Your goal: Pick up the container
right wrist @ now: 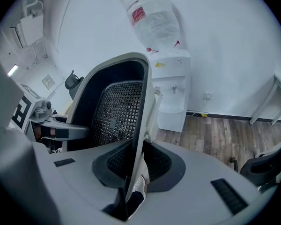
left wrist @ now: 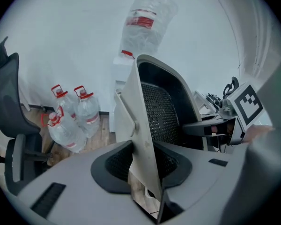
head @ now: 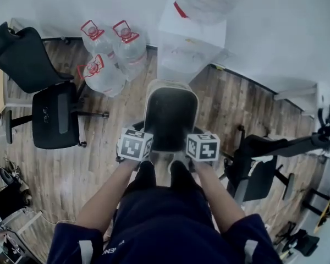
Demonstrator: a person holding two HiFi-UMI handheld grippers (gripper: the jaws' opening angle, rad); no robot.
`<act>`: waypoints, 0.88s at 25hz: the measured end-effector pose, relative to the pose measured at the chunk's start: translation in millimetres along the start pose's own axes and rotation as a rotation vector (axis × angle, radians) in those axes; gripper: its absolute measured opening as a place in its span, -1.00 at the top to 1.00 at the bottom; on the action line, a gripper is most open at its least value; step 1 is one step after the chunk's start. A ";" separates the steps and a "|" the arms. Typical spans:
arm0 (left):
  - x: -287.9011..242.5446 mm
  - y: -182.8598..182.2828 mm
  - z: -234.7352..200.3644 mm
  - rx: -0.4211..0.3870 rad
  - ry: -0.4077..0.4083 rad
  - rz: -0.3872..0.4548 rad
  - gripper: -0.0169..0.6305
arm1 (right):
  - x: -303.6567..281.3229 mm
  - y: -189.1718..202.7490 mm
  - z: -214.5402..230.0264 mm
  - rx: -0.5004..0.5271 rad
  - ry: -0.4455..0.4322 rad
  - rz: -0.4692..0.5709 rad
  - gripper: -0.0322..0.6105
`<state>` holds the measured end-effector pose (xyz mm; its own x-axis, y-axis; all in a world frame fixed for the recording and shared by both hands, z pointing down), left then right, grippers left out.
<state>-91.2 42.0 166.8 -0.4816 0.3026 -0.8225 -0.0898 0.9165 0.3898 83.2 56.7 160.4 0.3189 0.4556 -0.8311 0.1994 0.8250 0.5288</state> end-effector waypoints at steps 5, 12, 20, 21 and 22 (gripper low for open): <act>43.7 -12.0 16.3 0.000 -0.004 0.029 0.55 | 33.4 -19.2 -12.3 0.032 0.013 0.041 0.69; 67.5 -15.5 29.9 0.007 0.035 0.080 0.55 | 62.5 -29.6 -20.4 0.042 0.028 0.082 0.69; 83.1 -19.4 29.1 -0.008 0.040 0.112 0.54 | 69.6 -35.5 -28.6 0.056 0.044 0.103 0.69; 82.8 -19.6 29.0 -0.006 0.041 0.114 0.54 | 70.1 -36.1 -28.4 0.056 0.046 0.105 0.69; 82.6 -20.2 29.1 -0.005 0.042 0.115 0.54 | 70.5 -36.8 -28.0 0.056 0.047 0.107 0.70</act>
<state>-103.8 56.1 79.0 -0.5252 0.3947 -0.7539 -0.0363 0.8748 0.4832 72.4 67.8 77.5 0.2974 0.5566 -0.7757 0.2184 0.7513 0.6228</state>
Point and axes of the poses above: the fingertips, and each gripper's own axes: x backward along the fingers, z to its right, y out of its underside, the point moved 4 cm from there along x, backward along the fingers, and after that the axes turned 13 degrees about x, right-handed, at the moved point
